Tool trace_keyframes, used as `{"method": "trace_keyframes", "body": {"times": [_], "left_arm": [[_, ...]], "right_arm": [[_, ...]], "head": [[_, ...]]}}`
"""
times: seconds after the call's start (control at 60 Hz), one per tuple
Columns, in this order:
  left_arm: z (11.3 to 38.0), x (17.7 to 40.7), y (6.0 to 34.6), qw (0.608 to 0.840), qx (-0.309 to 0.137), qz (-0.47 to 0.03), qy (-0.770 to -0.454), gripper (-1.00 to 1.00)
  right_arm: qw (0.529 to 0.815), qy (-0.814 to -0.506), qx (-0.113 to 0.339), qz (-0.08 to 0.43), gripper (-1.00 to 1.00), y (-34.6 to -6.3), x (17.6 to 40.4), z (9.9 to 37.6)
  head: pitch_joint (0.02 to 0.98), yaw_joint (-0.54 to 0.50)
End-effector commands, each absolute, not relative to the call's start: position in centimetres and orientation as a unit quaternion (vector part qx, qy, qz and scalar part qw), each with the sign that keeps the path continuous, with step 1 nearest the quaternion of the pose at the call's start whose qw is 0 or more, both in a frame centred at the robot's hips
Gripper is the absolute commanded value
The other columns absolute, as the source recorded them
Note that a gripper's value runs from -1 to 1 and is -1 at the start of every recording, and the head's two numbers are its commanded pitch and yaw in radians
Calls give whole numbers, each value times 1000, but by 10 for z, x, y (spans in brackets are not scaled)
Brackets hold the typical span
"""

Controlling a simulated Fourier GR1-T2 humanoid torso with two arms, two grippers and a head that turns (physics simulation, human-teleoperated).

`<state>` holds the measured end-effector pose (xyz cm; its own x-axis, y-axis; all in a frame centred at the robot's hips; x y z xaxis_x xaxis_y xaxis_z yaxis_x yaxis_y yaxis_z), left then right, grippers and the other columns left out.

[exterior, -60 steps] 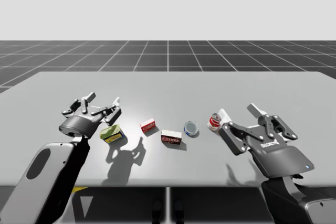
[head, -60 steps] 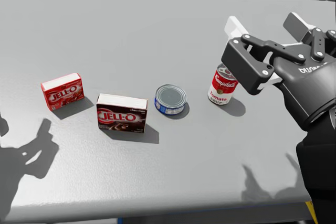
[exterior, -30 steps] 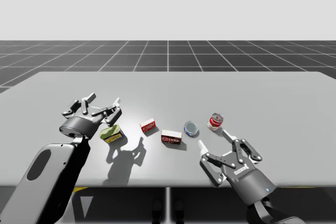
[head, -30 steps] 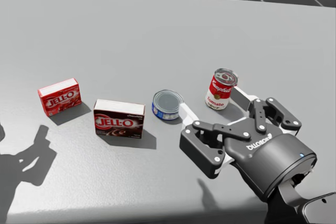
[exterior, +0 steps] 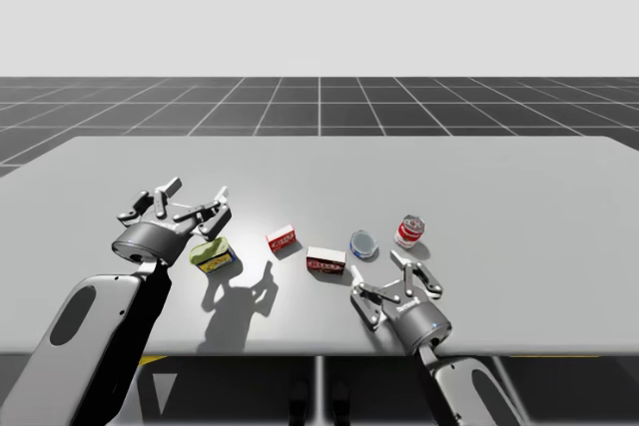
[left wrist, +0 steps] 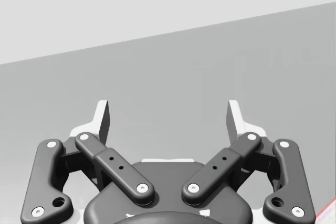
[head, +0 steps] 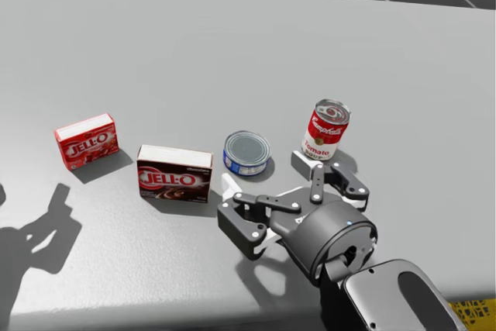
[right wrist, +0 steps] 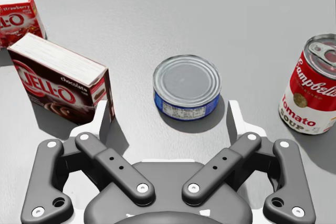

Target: Lift the tuna fish can off the table.

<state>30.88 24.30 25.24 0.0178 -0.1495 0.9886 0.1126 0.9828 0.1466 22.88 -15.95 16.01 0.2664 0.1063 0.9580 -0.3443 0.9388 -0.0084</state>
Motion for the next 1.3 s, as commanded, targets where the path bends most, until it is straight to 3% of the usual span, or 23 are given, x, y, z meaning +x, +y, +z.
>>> {"method": "trace_keyframes", "body": {"times": [0.017,0.483,0.75,0.783,0.8,0.817,0.883,1.067,1.3], "left_arm": [[253,308,243,713,13,-91,-695,-1000],[253,309,244,713,11,-91,-695,-1000],[253,309,243,713,11,-93,-695,-1000],[253,309,243,713,10,-93,-694,-1000],[253,308,243,713,11,-93,-694,-1000],[253,309,243,713,10,-93,-694,-1000],[252,309,243,714,10,-94,-694,-1000],[252,309,242,714,10,-94,-694,-1000],[252,310,243,715,10,-95,-693,-1000]], "right_arm": [[794,-586,83,139,-1000,-154,248,148],[801,-581,49,136,-1000,-143,289,137],[824,-545,86,130,-1000,-143,295,131],[827,-540,90,129,-872,-143,294,131],[827,-539,91,131,-705,-144,294,131],[826,-541,88,130,-115,-144,293,130],[831,-533,90,128,955,-145,292,129],[830,-535,85,131,1000,-145,290,128],[829,-538,84,127,1000,-146,290,127]], "head": [[831,-189],[839,-186],[837,-185],[836,-186],[835,-187],[831,-189],[826,-191],[763,-196],[554,-189]]}}
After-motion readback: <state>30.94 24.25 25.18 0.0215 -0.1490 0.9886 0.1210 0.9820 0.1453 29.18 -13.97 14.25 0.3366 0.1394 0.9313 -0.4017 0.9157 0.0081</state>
